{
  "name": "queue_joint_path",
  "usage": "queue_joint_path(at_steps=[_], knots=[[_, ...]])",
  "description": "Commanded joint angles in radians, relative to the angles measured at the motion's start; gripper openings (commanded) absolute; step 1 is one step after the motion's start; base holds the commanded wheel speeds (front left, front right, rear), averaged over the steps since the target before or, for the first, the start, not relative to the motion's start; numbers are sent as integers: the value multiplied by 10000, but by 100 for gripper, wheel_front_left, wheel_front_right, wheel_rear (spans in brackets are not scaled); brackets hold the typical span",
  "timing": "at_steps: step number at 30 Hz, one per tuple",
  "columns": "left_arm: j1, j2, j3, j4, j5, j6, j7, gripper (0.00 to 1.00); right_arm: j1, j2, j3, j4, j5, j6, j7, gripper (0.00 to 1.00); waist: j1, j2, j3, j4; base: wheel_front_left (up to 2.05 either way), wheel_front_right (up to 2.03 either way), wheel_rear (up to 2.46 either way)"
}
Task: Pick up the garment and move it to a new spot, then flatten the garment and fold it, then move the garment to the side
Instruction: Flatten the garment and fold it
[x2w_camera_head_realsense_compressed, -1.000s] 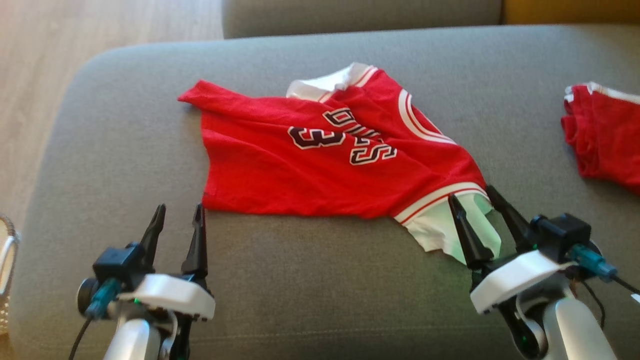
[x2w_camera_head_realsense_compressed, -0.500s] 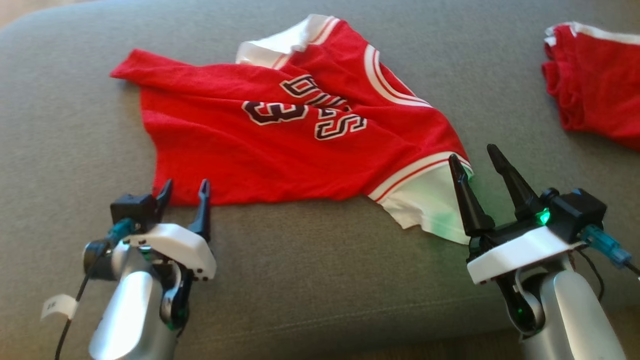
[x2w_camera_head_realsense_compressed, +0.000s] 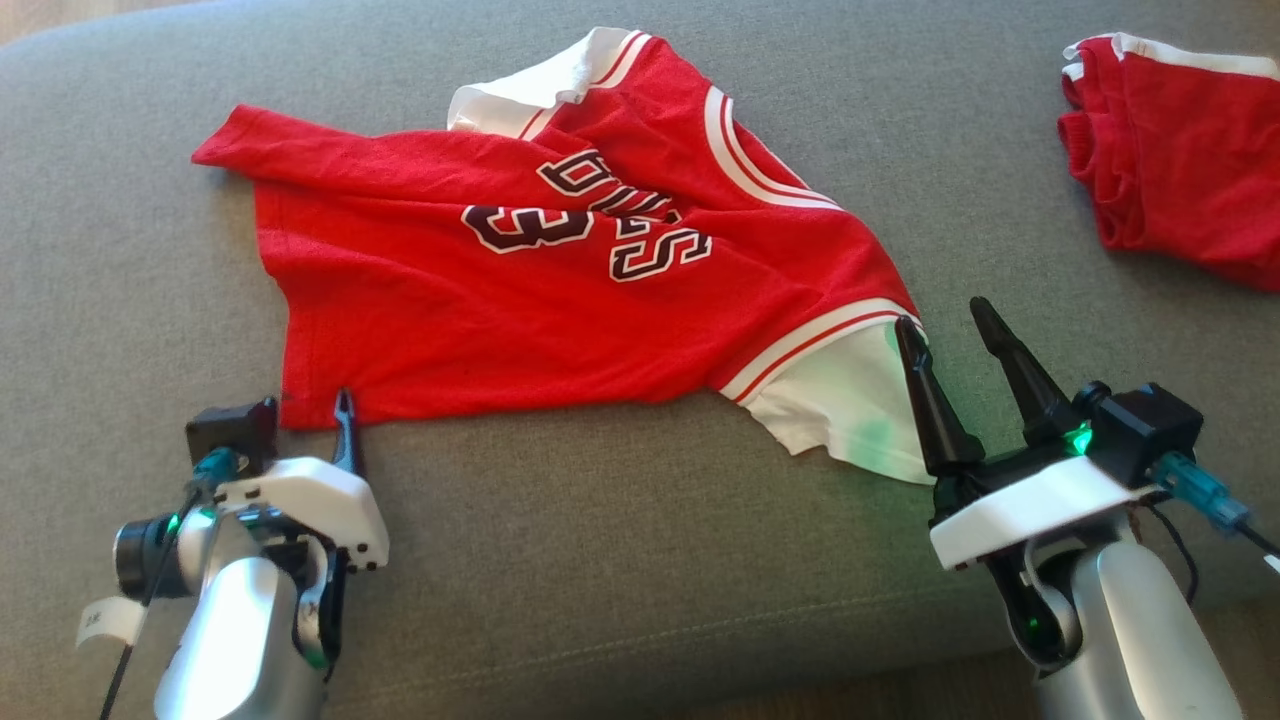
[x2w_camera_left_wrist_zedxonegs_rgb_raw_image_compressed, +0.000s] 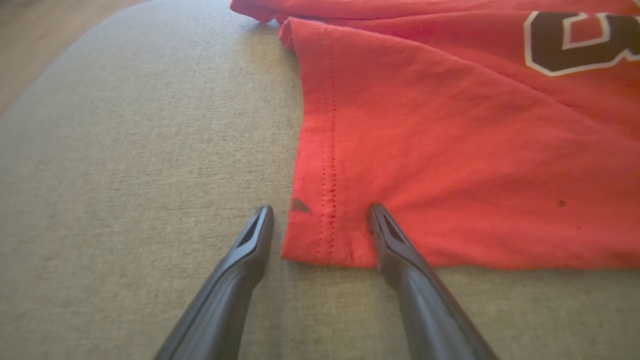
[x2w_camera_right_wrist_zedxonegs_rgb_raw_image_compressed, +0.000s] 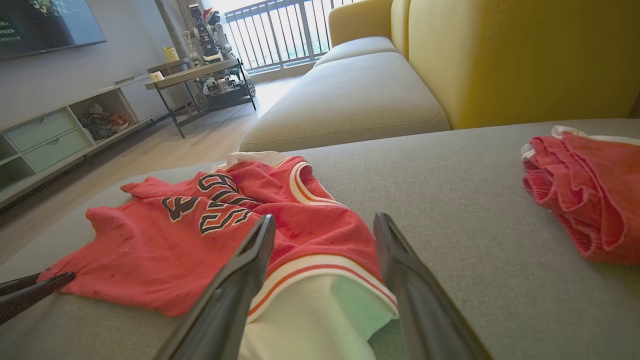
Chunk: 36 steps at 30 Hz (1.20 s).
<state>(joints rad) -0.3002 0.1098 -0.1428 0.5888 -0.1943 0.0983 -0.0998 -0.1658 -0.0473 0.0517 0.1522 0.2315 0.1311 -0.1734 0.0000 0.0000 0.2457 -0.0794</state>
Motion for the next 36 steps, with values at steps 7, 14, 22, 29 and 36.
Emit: queue_joint_path(at_steps=[7, 14, 22, 29, 36], knots=[[-43, 431, 342, 30, 180, 414, 77, 100, -378, -30, 284, -198, -37, -4, -47, 100, 0, 0, -78, 77, 0, 0, 0], [-66, 299, -65, 199, -201, -532, 433, 0, -370, -30, 327, -31, -103, -4, 26, 100, 0, 0, -261, 71, 0, 0, 0], [-266, 362, -79, -1074, -188, -658, -1026, 0, -233, -30, 153, 184, -86, -4, 32, 100, 0, 0, -793, 282, 0, 0, 0], [-117, 562, 58, -2572, -11, -337, -1367, 0, -102, -30, 195, 358, -12, -4, -7, 100, 0, 0, -1226, 467, 0, 0, 0], [820, 957, 154, -3442, 26, -62, -638, 0, 12, -30, 127, 440, 17, -4, 23, 100, 0, 0, -1462, 730, 0, 0, 0]])
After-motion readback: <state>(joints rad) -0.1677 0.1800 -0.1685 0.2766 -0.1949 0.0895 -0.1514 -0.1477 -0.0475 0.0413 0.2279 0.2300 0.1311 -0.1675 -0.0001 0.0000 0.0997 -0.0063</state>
